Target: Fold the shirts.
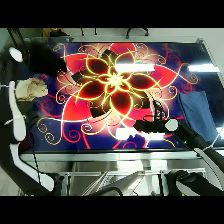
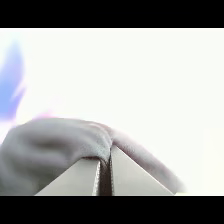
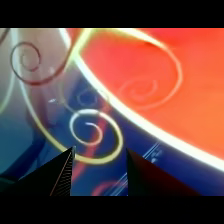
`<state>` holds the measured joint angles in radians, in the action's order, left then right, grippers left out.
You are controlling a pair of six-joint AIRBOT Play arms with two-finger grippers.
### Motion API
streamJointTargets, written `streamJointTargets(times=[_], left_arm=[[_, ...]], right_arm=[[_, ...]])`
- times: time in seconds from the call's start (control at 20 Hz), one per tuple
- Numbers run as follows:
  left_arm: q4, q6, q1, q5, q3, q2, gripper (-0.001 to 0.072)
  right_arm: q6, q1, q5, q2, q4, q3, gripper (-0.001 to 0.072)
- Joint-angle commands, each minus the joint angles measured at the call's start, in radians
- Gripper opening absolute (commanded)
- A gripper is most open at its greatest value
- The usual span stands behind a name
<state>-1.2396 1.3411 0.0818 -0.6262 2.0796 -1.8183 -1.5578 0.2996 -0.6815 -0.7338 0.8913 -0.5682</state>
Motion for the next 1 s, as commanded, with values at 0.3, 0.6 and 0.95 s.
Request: streamJointTargets(times=[0.3,0.6,0.95], left_arm=[[0.167,0.076,-0.318,-0.567,-0.425,0.499,0.0015],[0.167,0.087,-0.418,-0.438,-0.727,0.463,0.0683],[0.158,0.089,-0.208,-0.734,-0.838,0.530,0.0681]], right_arm=[[0.188,-0.363,-0.491,0.068,-0.032,-0.209,0.0380],[0.253,-0.427,-0.536,0.067,-0.066,-0.217,0.0397],[0.350,-0.424,-0.568,0.001,-0.158,-0.217,0.0564]])
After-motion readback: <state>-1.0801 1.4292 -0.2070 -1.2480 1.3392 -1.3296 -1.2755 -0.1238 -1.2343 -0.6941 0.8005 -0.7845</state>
